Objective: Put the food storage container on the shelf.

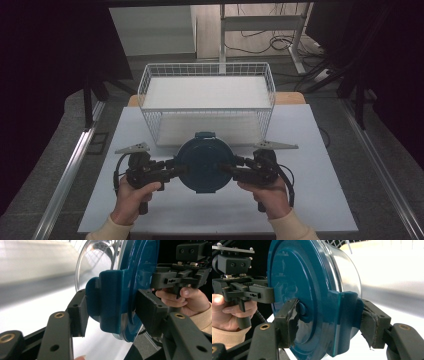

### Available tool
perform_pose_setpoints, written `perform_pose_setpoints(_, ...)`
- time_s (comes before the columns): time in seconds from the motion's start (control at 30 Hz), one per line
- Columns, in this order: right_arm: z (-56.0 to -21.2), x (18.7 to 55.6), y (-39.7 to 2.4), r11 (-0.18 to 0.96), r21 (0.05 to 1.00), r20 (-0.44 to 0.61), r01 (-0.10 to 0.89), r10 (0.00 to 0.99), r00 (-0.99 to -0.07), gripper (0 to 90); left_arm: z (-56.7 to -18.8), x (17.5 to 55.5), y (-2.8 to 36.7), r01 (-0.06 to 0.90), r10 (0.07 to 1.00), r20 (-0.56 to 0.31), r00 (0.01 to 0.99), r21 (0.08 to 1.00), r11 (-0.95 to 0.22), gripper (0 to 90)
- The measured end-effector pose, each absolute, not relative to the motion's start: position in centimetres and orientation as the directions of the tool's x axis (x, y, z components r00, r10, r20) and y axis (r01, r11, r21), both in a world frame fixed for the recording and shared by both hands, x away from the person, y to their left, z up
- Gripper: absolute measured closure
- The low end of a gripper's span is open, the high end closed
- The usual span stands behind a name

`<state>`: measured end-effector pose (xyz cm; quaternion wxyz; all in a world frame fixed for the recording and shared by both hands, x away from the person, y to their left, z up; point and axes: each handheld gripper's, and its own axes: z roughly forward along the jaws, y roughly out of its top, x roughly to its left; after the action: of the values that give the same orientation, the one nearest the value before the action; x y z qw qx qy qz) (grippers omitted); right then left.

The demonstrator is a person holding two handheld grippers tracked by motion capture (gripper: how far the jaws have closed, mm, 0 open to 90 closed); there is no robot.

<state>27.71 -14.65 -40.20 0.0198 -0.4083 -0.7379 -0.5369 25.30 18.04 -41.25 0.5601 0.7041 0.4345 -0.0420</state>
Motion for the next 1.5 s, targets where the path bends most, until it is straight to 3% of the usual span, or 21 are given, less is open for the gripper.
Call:
perform_pose_setpoints(0.63, -33.3, 31.5, -13.9, 0.092, 0.824, 0.403, 0.560, 0.600, -0.691, 37.1, -35.4, 29.7, 18.8, 0.599, 0.545, -0.503, 0.671, 0.801, 0.000, 45.5)
perform_pose_setpoints(1.5, -27.3, 37.5, -13.6, 0.080, 0.834, 0.397, 0.545, 0.598, -0.696, 37.1, -28.8, 36.2, 19.2, 0.577, 0.538, -0.482, 0.691, 0.817, -0.009, 46.2)
